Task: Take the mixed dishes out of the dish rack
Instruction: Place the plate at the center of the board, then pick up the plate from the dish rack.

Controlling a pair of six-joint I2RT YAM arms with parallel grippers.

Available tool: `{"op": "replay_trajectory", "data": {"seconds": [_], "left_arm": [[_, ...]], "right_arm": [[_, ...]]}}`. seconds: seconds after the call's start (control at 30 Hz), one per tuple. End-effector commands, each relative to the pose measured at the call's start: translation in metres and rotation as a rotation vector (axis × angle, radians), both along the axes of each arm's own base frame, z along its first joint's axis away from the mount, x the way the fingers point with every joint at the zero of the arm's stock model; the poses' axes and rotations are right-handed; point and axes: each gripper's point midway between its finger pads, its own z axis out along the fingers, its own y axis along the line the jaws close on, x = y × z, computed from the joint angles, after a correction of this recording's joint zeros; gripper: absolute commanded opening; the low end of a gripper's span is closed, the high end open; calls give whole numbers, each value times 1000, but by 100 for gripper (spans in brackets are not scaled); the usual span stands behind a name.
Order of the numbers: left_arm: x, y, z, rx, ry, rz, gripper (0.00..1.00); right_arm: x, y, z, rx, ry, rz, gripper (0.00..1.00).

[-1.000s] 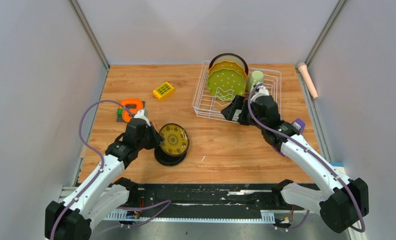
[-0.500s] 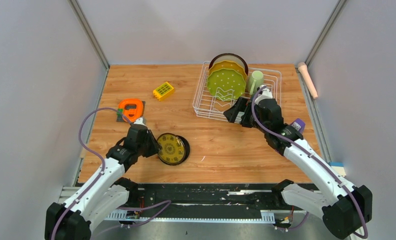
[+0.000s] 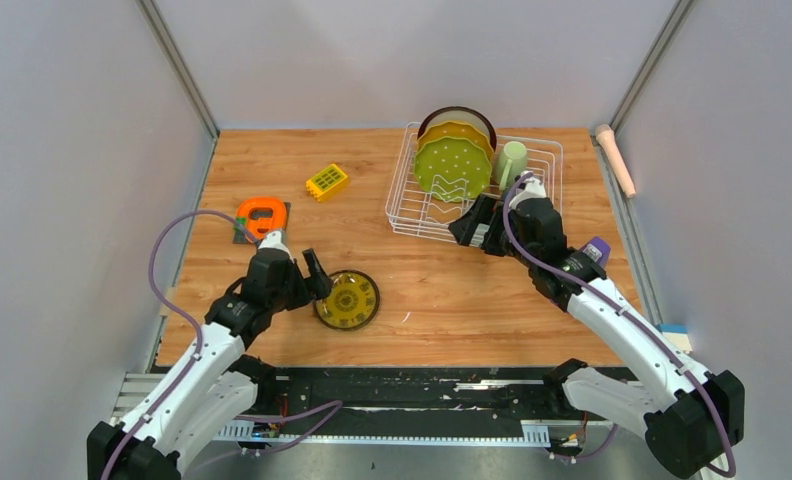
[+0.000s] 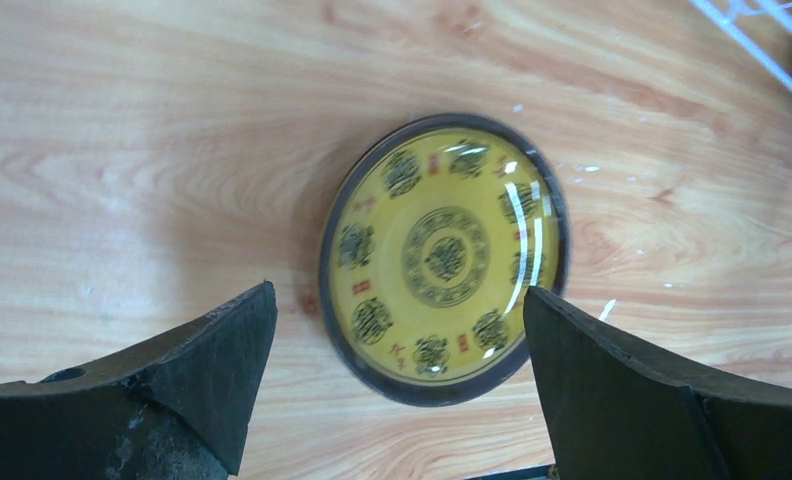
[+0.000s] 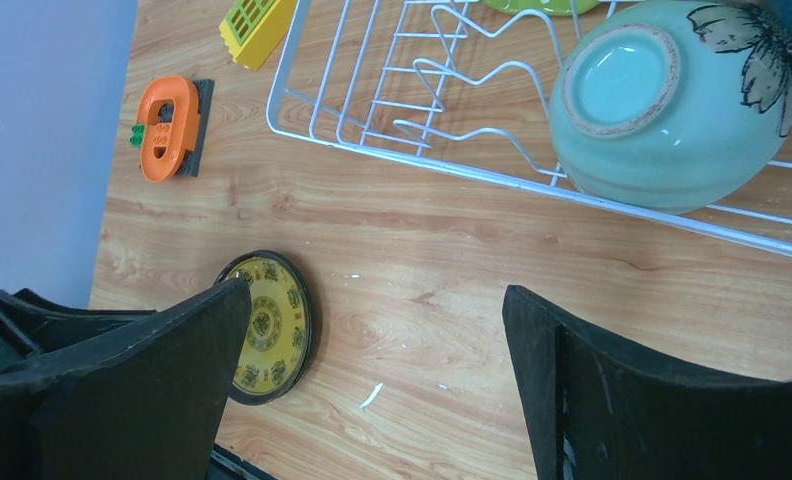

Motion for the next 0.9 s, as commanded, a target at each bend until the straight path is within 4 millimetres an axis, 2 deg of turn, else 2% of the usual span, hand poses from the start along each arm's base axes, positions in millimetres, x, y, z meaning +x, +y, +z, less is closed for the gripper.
{"op": "replay_trajectory", "data": {"seconds": [0.0,0.13,0.27,0.33,0.4,0.43,0.47,0.5,0.53,0.57,0.6,0.63,0.67,0.7,0.73,0.87], "left_arm": [[39,-21,73,-62,-293,-95,100],[51,-34,109,-158,-465,-121,100],[66,-17,130,-112,-578,-27,100],[72,-15,137,-81,-604,-28,100],[79,-21,153,-68,-629,-65,100],[83,-25,149,-53,-613,-86,100],[85,-30,158,-61,-623,-113,100],[89,-35,153,-44,-602,-139,100],[91,-40,160,-48,-601,-166,100],[94,-43,150,-30,-559,-192,100],[95,-48,157,-36,-560,-215,100],[97,-50,147,-16,-514,-234,100],[99,-53,152,-19,-513,-248,100],[100,-54,143,-5,-477,-260,100],[100,-56,145,-8,-474,-270,100],[100,-58,139,-9,-457,-283,100]], "right_arm": [[6,-4,14,-2,-55,-32,100],[8,-3,12,-16,-55,-21,100],[10,-2,14,-33,-78,-5,100],[13,0,18,-49,-110,18,100],[22,3,21,-95,-166,52,100],[23,9,23,-125,-202,111,100],[29,12,24,-173,-238,152,100],[35,14,26,-224,-279,190,100],[45,14,27,-287,-315,212,100],[56,12,29,-345,-348,215,100],[68,9,31,-402,-381,221,100],[81,4,32,-455,-406,230,100],[93,0,36,-484,-429,233,100],[106,-3,37,-504,-440,239,100],[119,-5,34,-530,-444,261,99],[154,-10,34,-624,-494,323,97]]}}
